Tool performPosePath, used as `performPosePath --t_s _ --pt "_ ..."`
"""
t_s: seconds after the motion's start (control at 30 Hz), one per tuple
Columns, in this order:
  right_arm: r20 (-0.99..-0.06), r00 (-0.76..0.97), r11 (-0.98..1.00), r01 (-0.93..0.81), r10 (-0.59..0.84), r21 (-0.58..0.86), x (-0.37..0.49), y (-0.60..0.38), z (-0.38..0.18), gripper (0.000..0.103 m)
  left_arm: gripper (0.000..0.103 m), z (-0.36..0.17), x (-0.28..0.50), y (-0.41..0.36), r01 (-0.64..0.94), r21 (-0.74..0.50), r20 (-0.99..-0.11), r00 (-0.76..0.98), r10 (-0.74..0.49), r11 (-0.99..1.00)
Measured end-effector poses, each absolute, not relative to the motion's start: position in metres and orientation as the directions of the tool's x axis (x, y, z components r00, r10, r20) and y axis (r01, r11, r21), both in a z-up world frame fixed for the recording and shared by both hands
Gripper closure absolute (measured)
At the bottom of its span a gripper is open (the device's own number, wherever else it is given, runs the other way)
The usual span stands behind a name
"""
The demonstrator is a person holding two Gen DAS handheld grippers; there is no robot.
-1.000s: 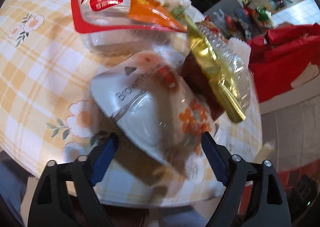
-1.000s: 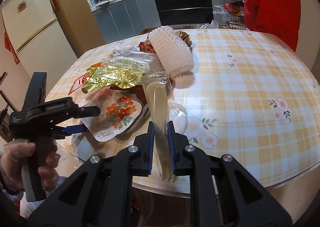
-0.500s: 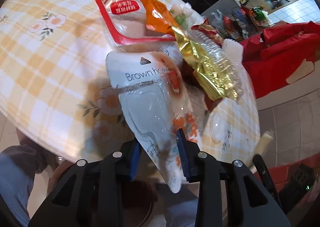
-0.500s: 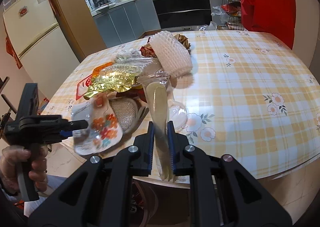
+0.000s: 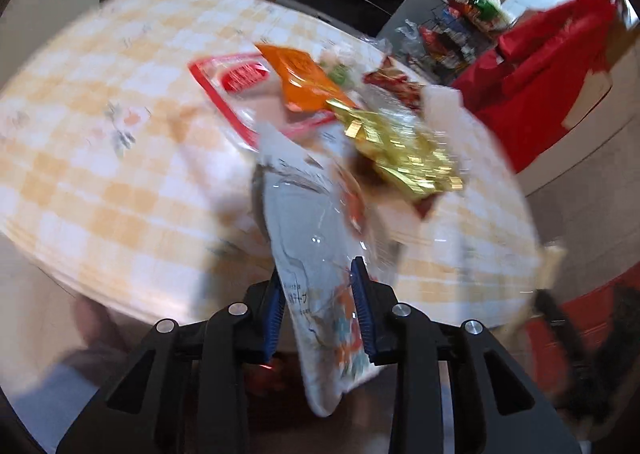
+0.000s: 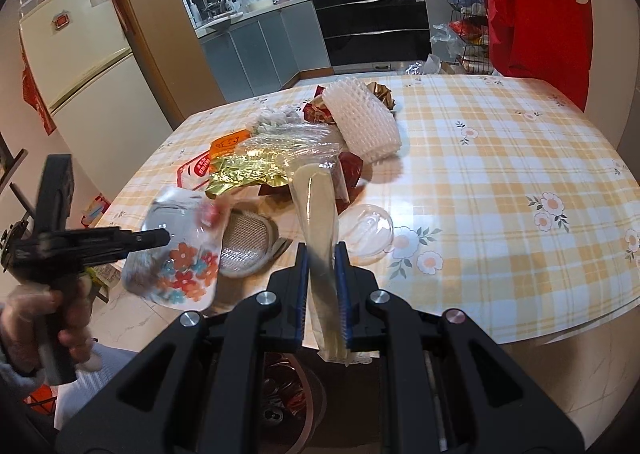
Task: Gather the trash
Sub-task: 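Lift the bread bag and plastic strip over the bin and release both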
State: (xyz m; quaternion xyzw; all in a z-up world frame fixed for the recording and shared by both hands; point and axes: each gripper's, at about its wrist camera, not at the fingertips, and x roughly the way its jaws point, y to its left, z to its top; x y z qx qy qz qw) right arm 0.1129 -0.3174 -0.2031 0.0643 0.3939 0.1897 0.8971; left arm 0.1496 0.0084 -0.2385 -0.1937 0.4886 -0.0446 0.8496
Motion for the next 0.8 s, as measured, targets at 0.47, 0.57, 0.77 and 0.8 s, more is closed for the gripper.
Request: performPosePath --t_s 0.47,0.57,0.77,0.8 --pt "-0.693 0.602 0.917 -0.295 0.397 0.268 0.113 -0.317 -0.209 0.086 0.071 -0.271 0.145 0.014 -0.008 -0.134 -0.859 0.499 -0.112 0.991" --pt "-0.697 0.598 0.917 -0.295 0.396 0.268 0.114 -0.317 -0.211 0.086 0.078 -0.271 0.143 0.019 -0.009 -0.138 -0.851 0.512 -0.115 0.99" --pt "-0.696 0.598 0.917 -0.294 0.398 0.271 0.115 -0.317 -0.211 0.086 0.079 -0.247 0.134 0.015 0.047 -0.16 -0.814 0.558 -0.159 0.986" --pt "-0.695 0.6 0.917 -0.294 0.397 0.27 0.115 -0.318 -0.21 0.086 0.079 -0.239 0.131 0.016 0.052 -0.171 -0.802 0.572 -0.17 0.984"
